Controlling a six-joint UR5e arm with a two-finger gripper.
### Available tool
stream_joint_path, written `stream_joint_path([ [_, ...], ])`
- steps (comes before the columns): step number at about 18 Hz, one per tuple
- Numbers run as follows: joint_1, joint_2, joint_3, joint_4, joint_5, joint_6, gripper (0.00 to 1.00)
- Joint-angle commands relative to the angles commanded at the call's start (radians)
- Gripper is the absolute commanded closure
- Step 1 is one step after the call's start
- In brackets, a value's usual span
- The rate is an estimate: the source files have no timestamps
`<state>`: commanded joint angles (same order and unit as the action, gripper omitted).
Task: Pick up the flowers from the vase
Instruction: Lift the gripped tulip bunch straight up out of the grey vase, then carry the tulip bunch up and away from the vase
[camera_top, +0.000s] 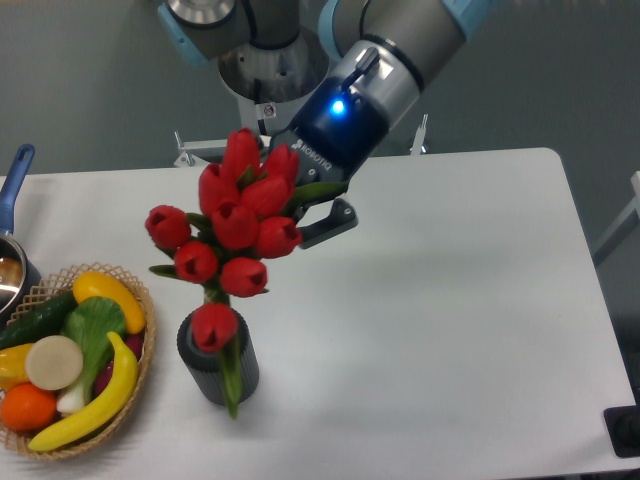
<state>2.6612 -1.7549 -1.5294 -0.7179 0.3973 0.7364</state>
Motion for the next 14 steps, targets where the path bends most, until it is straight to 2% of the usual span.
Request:
stream_joint_path([
  [8,0.216,-0.02,-0.002,-0.002,0.009,0.015,0.64],
  [14,0.25,-0.037,-0.021,-0.003,0.014,0.071,0.64],
])
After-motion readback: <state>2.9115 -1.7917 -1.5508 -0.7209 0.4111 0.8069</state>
